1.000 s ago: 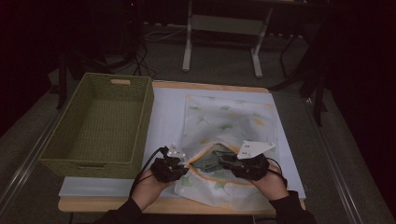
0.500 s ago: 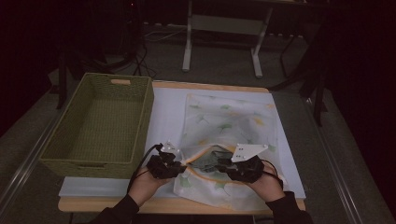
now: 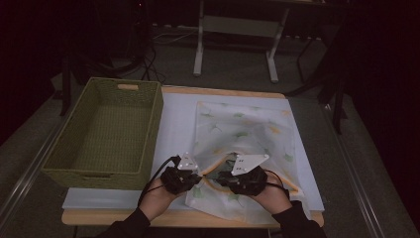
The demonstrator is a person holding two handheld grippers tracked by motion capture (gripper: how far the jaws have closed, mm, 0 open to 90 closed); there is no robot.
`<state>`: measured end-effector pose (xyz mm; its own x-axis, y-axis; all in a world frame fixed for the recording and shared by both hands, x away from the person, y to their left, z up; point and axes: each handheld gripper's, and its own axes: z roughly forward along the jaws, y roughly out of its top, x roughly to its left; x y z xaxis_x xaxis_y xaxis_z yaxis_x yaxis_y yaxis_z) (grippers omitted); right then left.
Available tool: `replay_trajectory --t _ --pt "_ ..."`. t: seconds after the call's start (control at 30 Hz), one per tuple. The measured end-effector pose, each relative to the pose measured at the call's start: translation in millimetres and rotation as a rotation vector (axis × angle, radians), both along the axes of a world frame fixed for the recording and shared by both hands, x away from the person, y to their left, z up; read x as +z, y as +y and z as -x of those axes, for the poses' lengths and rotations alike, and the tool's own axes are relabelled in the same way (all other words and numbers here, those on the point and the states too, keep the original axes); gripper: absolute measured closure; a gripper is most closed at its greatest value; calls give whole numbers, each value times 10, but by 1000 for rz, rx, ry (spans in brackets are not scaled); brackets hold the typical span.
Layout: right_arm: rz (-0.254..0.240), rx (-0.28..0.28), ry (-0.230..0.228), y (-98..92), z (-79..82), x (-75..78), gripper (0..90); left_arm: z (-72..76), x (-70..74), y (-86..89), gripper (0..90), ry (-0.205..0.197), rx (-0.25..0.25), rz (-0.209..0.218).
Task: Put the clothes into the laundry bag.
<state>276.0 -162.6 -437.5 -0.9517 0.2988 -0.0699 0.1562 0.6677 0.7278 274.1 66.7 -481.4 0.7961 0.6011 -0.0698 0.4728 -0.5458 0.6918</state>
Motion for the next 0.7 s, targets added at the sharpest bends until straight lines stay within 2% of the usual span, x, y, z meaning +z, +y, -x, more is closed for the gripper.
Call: replay_trajectory --t 0.07,0.27,0.7 --pt "6 11 -2 83 -12 -7 728 -3 10 -15 874 1 -7 -5" --pt "44 25 2 274 -93 -74 717 -9 21 -27 876 1 -19 13" --pt "97 40 6 412 -233 -102 716 -16 57 -106 876 -15 -49 -3"
